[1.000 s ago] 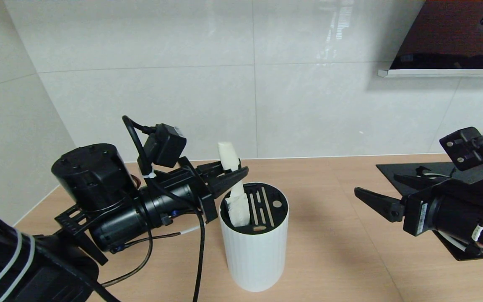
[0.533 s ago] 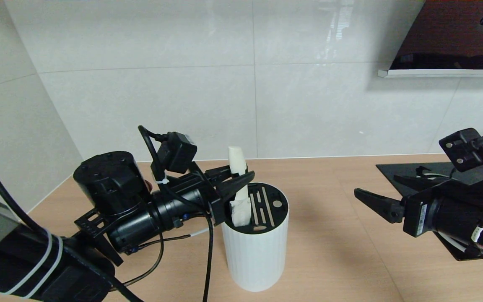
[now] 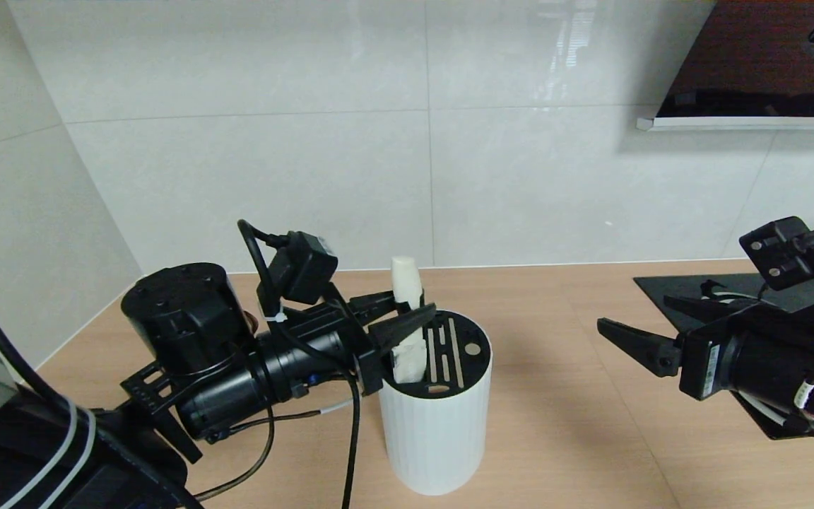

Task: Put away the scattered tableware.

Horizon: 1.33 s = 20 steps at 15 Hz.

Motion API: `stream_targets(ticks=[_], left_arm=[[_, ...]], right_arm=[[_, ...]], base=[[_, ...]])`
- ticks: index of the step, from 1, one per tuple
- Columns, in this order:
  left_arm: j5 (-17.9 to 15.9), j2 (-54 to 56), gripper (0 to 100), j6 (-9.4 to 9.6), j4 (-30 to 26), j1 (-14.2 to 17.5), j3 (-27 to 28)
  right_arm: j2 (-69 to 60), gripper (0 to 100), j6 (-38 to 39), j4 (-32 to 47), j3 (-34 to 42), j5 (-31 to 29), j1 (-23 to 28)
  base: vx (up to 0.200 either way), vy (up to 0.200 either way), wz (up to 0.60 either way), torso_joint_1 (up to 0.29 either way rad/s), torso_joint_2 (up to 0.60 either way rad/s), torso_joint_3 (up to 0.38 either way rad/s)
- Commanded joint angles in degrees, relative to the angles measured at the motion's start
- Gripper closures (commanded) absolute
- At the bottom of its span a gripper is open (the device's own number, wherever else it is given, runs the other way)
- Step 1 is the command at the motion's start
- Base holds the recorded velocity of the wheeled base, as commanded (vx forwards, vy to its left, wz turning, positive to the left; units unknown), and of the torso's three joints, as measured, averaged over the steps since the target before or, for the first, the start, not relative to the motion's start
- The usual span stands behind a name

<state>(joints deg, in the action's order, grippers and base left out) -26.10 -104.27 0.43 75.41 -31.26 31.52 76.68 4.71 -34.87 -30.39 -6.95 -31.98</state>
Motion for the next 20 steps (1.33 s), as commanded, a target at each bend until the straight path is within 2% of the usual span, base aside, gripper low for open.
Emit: stream_targets(ticks=[1,8,12,14,15,17,18,19,20], left_arm=[[0.52,0.64,0,0.28,0.7,-0.65,-0.06],[1.05,1.61,0,0.28,0.97,-0.82,-0.06],[1.05,6.09,0,0.28,0.97,-1.44,-0.85],[2.37,15.5,0,0.28,0.0,-1.79,-2.08],[4.57,19.45,0,0.19,-1.85,-1.7,-2.08],[9.05,24.29,0,-0.25,-4.13,0.93,-4.1],[12.3,28.42,0,-0.08,-4.31,4.01,-8.23],[12.92,30.09,0,-0.08,-4.31,5.15,-9.29],[13.8,37.29,0,-0.08,-5.54,11.66,-13.6]], right_arm=[[0.14,0,0.04,-0.03,0.07,0.01,-0.02],[0.14,0,-0.14,-0.03,0.07,0.01,-0.1],[0.05,0,-0.14,-0.03,0.07,0.01,-0.02],[-2.24,0,-0.22,-0.03,0.07,-0.08,-0.02],[-4.08,0,-0.22,-0.03,-0.11,-0.08,-0.02],[-7.42,0,-0.14,0.32,0.77,-0.43,-0.02],[-11.64,0,-0.14,0.41,4.11,-1.58,1.92],[-12.96,0,-0.31,0.41,4.81,-1.93,3.24],[-18.76,0,-0.57,0.59,7.72,-2.37,8.51]], base=[[0.0,0.0,0.0,0.0,0.0,0.0],[0.0,0.0,0.0,0.0,0.0,0.0],[0.0,0.0,0.0,0.0,0.0,0.0],[0.0,0.0,0.0,0.0,0.0,0.0],[0.0,0.0,0.0,0.0,0.0,0.0],[0.0,0.0,0.0,0.0,0.0,0.0],[0.0,0.0,0.0,0.0,0.0,0.0],[0.0,0.0,0.0,0.0,0.0,0.0],[0.0,0.0,0.0,0.0,0.0,0.0]])
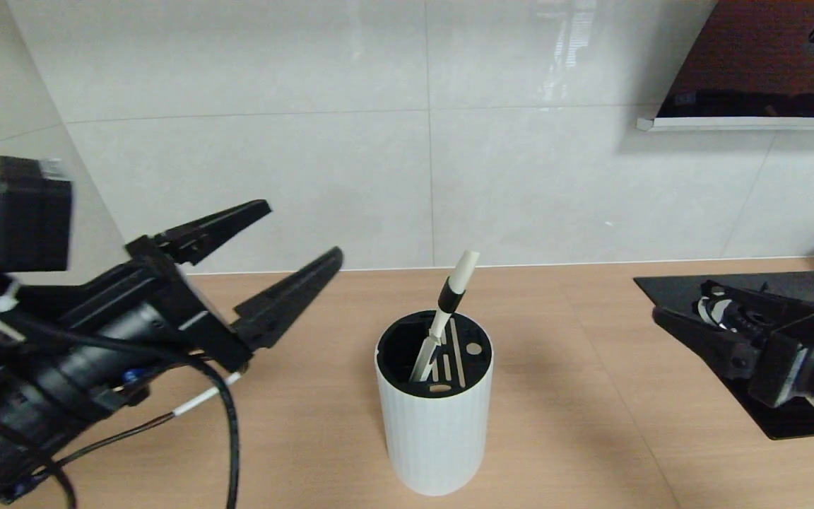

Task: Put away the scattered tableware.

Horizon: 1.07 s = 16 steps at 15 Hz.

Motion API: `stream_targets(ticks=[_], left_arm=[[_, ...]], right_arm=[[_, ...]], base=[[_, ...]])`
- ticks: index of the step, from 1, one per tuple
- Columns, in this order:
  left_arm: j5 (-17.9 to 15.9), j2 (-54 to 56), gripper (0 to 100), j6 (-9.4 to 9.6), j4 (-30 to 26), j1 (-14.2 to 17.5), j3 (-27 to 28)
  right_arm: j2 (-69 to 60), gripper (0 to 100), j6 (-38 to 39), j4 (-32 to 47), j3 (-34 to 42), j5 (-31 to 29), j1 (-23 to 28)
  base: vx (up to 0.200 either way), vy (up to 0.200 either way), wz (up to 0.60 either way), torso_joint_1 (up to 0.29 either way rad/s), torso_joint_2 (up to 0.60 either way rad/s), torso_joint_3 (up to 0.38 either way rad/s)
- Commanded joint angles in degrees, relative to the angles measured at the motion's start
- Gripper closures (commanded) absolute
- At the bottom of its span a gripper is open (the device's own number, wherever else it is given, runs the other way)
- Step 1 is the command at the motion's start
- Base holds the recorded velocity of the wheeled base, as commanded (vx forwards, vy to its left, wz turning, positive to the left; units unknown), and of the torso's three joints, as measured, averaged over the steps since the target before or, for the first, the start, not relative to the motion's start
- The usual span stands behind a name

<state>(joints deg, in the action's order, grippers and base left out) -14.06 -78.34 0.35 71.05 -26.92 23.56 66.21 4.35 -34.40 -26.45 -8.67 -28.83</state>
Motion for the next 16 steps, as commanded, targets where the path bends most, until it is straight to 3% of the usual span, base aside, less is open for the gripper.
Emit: stream_targets(ticks=[1,2,3,4,6,8,9,10,11,13,14,16], left_arm=[[1.84,16.02,0,0.0,-3.46,11.62,-8.45],[1.93,22.61,0,0.44,-8.64,18.04,-13.11],[1.93,28.5,0,0.35,-12.86,21.73,-16.27],[1.93,32.11,0,0.35,-15.68,22.96,-17.85],[2.01,53.73,0,0.44,-34.66,23.84,-21.46],[2.01,75.17,0,0.53,-61.29,24.37,-18.47],[2.72,78.34,0,0.17,-68.23,27.71,-17.32],[4.39,78.34,0,-0.62,-68.06,27.18,-17.32],[7.82,78.34,0,-3.34,-65.42,27.09,-18.55],[7.82,78.34,0,-2.46,-64.54,27.09,-21.89],[9.22,78.34,0,-0.71,-64.72,27.09,-23.56],[13.7,78.34,0,-0.79,-67.71,27.09,-23.56]], right_arm=[[-12.33,0,-0.66,0.56,5.89,-0.91,7.3],[-19.19,0,-2.68,2.32,8.88,-2.14,9.85],[-24.99,0,-4.26,4.78,10.37,-3.99,12.48],[-28.68,0,-4.97,6.72,10.72,-5.39,14.24],[-47.49,0,-9.54,21.22,8.79,-9.79,20.39],[-61.02,0,-9.54,40.29,2.11,-10.32,24.35],[-61.99,0,-8.48,43.89,0.44,-10.49,26.11],[-62.52,0,-6.81,43.89,-0.18,-10.4,26.99],[-63.92,0,-5.58,44.07,-0.18,-10.49,27.6],[-66.21,0,-5.85,44.95,2.55,-11.72,28.57],[-66.21,0,-4.7,44.95,3.43,-14.8,28.57],[-66.21,0,-1.72,44.86,6.41,-16.21,28.57]], base=[[0.0,0.0,0.0,0.0,0.0,0.0],[0.0,0.0,0.0,0.0,0.0,0.0],[0.0,0.0,0.0,0.0,0.0,0.0],[0.0,0.0,0.0,0.0,0.0,0.0],[0.0,0.0,0.0,0.0,0.0,0.0],[0.0,0.0,0.0,0.0,0.0,0.0],[0.0,0.0,0.0,0.0,0.0,0.0],[0.0,0.0,0.0,0.0,0.0,0.0],[0.0,0.0,0.0,0.0,0.0,0.0],[0.0,0.0,0.0,0.0,0.0,0.0],[0.0,0.0,0.0,0.0,0.0,0.0],[0.0,0.0,0.0,0.0,0.0,0.0]])
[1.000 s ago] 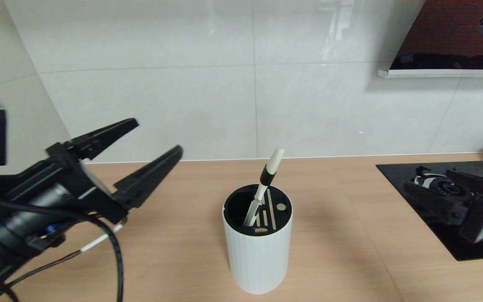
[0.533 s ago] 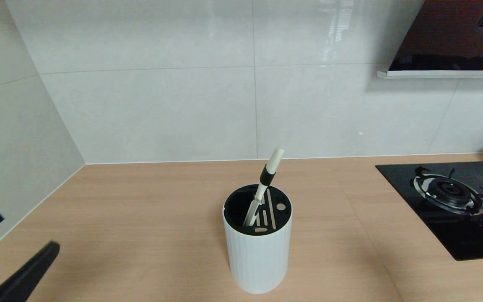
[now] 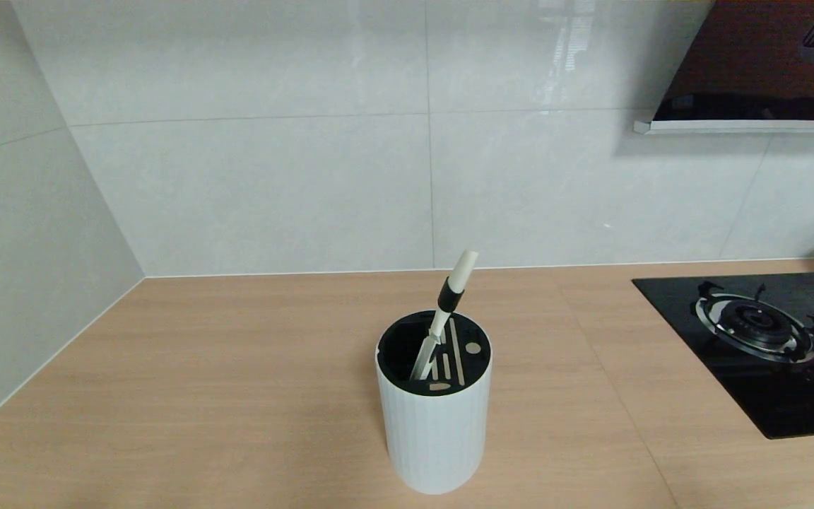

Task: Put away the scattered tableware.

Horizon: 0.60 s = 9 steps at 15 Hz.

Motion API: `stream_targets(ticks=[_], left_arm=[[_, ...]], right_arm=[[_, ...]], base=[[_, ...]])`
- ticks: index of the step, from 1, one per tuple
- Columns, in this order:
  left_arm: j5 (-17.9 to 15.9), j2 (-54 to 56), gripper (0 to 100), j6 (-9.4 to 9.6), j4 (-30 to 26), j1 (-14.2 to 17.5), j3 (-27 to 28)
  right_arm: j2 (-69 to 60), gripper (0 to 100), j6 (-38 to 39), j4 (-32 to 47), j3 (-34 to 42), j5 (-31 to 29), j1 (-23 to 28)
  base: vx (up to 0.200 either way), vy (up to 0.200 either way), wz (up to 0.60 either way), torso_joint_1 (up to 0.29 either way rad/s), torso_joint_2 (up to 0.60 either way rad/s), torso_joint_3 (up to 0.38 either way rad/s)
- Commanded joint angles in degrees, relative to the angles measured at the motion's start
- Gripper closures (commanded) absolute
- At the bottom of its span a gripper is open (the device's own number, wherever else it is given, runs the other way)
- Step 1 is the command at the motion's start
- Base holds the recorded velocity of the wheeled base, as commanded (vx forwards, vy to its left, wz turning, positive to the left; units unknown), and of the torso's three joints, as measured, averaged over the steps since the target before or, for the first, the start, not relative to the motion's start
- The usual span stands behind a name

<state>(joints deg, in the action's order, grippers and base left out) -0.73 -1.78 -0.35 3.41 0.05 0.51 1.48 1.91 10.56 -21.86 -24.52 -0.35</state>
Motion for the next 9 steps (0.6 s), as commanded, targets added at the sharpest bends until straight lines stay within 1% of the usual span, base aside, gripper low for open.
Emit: stream_targets(ticks=[1,2,3,5,6,7,9], left_arm=[[1.61,1.78,0,0.0,-3.59,0.13,-0.51],[1.61,1.78,0,0.0,-3.68,0.13,-0.51],[1.61,1.78,0,0.09,-3.24,0.13,-0.51],[1.43,1.78,0,1.23,-3.33,0.13,-0.51],[1.43,1.78,0,1.23,-3.33,0.13,-0.51],[1.52,1.78,0,0.97,-3.33,0.13,-0.51],[1.52,1.78,0,0.35,-3.33,0.13,-0.51]], right_arm=[[-1.48,0,0.81,-0.27,6.04,-0.36,0.09],[-1.48,0,0.72,-0.36,7.27,-0.36,0.09],[-1.39,0,0.63,-1.86,10.78,-0.09,0.09],[-1.39,0,-1.65,-9.85,17.9,5.44,0.09],[-1.39,0,-3.23,-12.67,20.89,7.73,0.09],[-1.48,0,-4.46,-13.63,21.77,10.36,0.09],[-1.48,0,-4.46,-13.55,21.77,14.32,0.09]], base=[[0.0,0.0,0.0,0.0,0.0,0.0],[0.0,0.0,0.0,0.0,0.0,0.0],[0.0,0.0,0.0,0.0,0.0,0.0],[0.0,0.0,0.0,0.0,0.0,0.0],[0.0,0.0,0.0,0.0,0.0,0.0],[0.0,0.0,0.0,0.0,0.0,0.0],[0.0,0.0,0.0,0.0,0.0,0.0]])
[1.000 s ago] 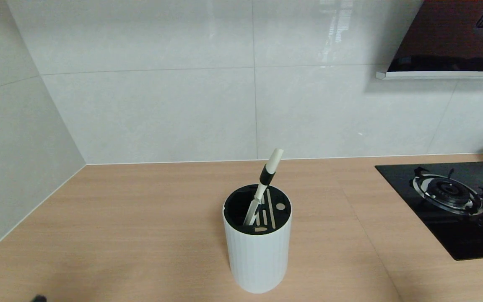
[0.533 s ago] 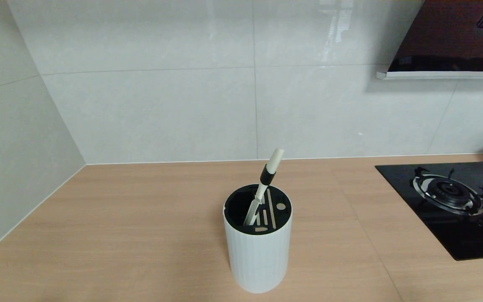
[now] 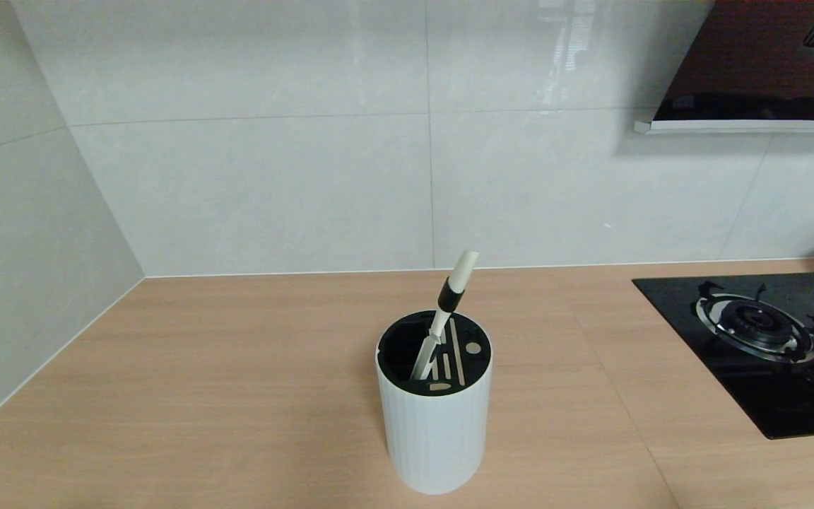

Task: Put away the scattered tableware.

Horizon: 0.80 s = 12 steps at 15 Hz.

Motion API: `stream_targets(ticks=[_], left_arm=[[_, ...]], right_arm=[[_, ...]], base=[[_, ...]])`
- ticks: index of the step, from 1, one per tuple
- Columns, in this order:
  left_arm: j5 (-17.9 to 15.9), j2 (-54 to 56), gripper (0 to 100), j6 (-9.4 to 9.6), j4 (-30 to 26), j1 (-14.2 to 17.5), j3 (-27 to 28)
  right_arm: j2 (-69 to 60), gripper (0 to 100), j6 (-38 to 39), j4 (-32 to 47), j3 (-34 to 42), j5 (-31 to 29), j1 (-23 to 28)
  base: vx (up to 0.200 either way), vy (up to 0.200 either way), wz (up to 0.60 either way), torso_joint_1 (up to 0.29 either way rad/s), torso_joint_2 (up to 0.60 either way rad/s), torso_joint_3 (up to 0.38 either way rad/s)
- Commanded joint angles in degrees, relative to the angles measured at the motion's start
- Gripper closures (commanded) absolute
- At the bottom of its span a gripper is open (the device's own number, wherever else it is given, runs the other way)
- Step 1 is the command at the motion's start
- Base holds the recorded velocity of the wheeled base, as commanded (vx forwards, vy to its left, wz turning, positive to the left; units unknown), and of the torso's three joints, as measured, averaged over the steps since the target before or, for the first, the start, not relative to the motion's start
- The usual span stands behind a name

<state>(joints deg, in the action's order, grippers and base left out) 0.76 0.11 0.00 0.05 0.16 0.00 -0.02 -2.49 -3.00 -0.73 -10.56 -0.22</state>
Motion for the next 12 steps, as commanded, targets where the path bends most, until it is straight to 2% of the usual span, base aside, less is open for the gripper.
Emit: stream_targets(ticks=[1,2,4,6,9,12], left_arm=[[0.12,-0.11,0,-0.35,0.04,0.02,0.0],[0.04,-0.11,0,-0.26,0.13,0.02,0.0],[0.04,-0.11,0,-0.18,0.04,0.02,0.0],[0.12,-0.11,0,-0.18,0.04,0.02,0.0],[0.12,-0.11,0,-0.18,0.04,0.02,0.0],[0.12,-0.11,0,-0.26,0.04,0.02,0.0]], right_arm=[[0.11,0,-0.15,0.19,0.64,4.84,-0.04],[0.11,0,-0.68,0.19,0.64,10.73,-0.04],[0.11,0,-3.49,1.77,0.29,14.16,-0.04],[0.11,0,-3.23,1.86,0.29,13.72,-0.04],[0.02,0,4.07,2.91,0.64,8.71,0.04],[0.02,0,2.05,3.0,0.64,9.85,0.04]], base=[[0.0,0.0,0.0,0.0,0.0,0.0],[0.0,0.0,0.0,0.0,0.0,0.0],[0.0,0.0,0.0,0.0,0.0,0.0],[0.0,0.0,0.0,0.0,0.0,0.0],[0.0,0.0,0.0,0.0,0.0,0.0],[0.0,0.0,0.0,0.0,0.0,0.0]])
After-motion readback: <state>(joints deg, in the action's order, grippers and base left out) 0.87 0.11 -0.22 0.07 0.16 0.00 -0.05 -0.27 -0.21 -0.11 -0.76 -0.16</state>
